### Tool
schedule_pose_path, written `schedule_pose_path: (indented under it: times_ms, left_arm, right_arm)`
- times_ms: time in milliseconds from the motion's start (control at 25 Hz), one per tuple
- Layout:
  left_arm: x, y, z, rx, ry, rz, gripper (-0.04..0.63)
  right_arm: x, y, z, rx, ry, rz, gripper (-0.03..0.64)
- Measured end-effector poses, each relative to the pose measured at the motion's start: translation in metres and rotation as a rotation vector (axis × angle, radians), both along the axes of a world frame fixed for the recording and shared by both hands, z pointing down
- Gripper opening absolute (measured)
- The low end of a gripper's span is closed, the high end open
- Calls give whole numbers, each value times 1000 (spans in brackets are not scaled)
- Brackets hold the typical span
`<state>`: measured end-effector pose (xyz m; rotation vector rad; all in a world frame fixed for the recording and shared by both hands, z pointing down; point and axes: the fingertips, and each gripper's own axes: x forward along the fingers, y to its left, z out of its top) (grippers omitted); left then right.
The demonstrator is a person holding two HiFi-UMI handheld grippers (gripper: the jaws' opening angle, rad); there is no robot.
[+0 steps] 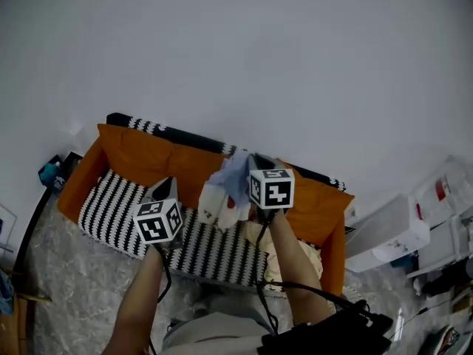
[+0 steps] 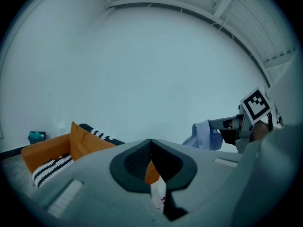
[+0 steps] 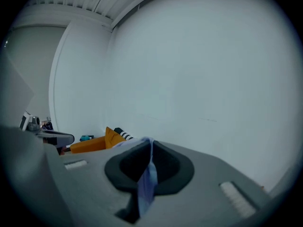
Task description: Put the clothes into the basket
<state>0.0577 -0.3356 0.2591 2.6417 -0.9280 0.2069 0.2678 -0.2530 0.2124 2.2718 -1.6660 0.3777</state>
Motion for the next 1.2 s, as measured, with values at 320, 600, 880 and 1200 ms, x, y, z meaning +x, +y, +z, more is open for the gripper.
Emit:
schedule_pose_path:
  times_ms: [320, 600, 880, 1200]
  left_arm:
    - [24, 54, -3, -3, 5, 105, -6]
    - [67, 105, -6, 0, 9, 242, -6]
    - [126, 168, -21, 50, 14, 405, -6]
    - [188, 229, -28, 80, 25, 563, -6]
  right_arm:
    - [9, 73, -24, 54, 15, 98, 17]
    - [35, 147, -36, 76, 29, 231, 17]
    - [77, 236, -50, 93, 59, 380, 17]
    - [106, 322, -60, 111, 78, 526, 17]
